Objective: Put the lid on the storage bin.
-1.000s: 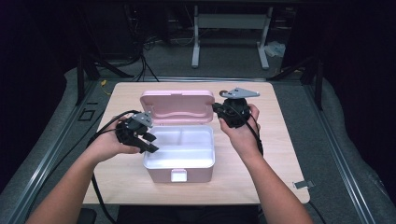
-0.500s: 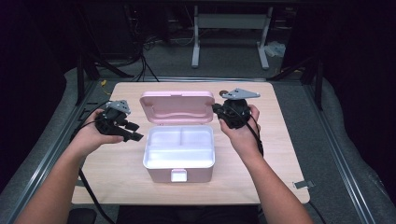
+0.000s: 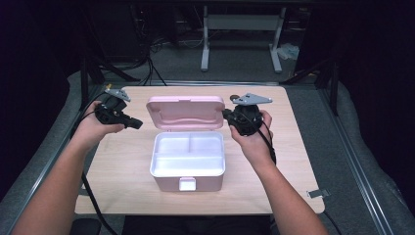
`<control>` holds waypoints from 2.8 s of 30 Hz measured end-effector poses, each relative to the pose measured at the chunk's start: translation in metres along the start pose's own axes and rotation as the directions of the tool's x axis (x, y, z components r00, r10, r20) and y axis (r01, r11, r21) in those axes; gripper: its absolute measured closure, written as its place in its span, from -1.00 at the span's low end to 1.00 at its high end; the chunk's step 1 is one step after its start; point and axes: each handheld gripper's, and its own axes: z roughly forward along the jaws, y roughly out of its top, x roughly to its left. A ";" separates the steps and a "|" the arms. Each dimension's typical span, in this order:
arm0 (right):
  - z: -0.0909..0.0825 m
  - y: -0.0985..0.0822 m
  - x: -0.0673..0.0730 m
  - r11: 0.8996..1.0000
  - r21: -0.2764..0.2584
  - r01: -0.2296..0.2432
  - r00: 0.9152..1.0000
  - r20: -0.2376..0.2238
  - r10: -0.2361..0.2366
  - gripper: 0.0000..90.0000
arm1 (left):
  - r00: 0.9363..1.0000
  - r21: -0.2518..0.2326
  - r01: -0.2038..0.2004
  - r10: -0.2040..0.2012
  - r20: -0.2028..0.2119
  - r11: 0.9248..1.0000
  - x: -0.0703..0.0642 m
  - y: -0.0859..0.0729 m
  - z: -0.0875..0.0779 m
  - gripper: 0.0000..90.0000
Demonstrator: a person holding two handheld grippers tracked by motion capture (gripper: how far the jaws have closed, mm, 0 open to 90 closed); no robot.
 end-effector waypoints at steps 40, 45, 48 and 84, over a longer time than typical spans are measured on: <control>-0.010 -0.013 -0.001 1.000 -0.030 -0.001 0.998 -0.067 -0.001 0.88 | 0.996 -0.074 -0.084 0.086 0.027 0.994 -0.016 0.049 -0.021 1.00; -0.013 -0.017 0.002 1.000 -0.030 0.004 0.998 -0.070 -0.006 0.87 | 0.994 -0.080 -0.093 0.097 0.047 0.992 -0.019 0.044 -0.021 1.00; -0.016 -0.019 0.004 0.999 -0.031 0.013 0.997 -0.069 -0.016 0.86 | 0.993 -0.075 -0.103 0.106 0.050 0.992 -0.022 0.041 -0.022 1.00; -0.036 -0.085 0.020 1.000 0.020 0.004 0.984 -0.177 0.000 0.78 | 0.979 -0.064 -0.159 0.165 0.116 0.985 -0.061 -0.014 -0.003 1.00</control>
